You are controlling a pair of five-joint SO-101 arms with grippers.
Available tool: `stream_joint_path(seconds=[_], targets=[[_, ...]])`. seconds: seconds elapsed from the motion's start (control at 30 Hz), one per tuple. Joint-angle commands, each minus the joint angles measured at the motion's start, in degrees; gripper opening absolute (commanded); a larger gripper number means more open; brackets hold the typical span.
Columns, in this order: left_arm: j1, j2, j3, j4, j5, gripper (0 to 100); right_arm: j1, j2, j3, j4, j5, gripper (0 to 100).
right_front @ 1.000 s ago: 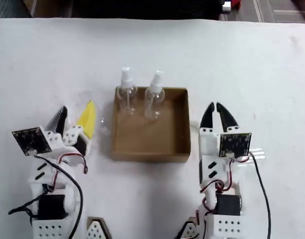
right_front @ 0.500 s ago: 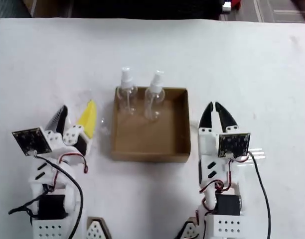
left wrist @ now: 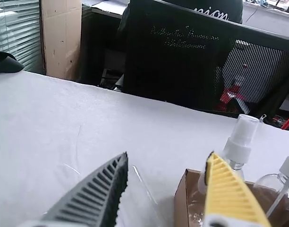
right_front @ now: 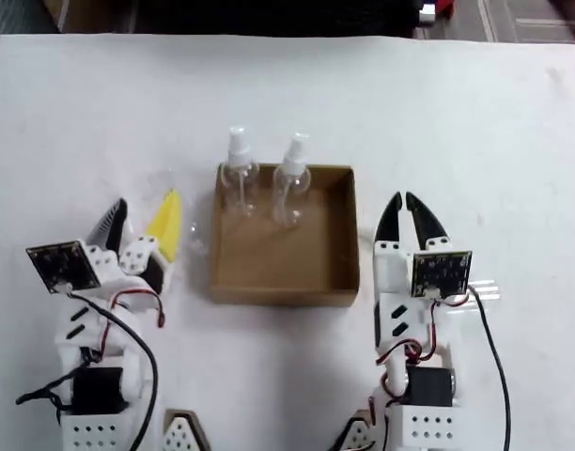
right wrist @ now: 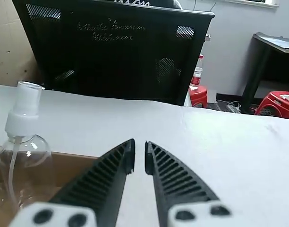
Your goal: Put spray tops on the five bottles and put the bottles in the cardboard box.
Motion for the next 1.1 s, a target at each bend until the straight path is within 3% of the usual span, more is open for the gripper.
stream_joint_path(seconds=[0.0,0.47,0.63,0.83,0.97,1.07], targets=[[0.5,-0.5,-1.4,-1.8,-1.1,25,-0.1,-0.3,0.4,-1.3,0.8,2.5],[0.5,-0.5,-1.0,-1.7,-1.1,25,0.2,-0.3,0.4,-1.3,0.5,2.5],[0.4,-0.5,-1.0,-1.7,-1.3,20,0.3,-0.3,0.4,-1.3,0.9,2.6],[0.0,-0.5,-1.1,-0.7,-1.3,20,6.0,0.2,-1.8,-1.5,0.4,2.6],[0.0,-0.5,-1.5,-0.2,-1.3,19,6.4,0.3,-7.0,4.4,0.9,2.5],[-0.1,-0.5,-2.0,-0.1,-1.4,12,4.2,0.4,-12.0,9.6,4.0,2.4]])
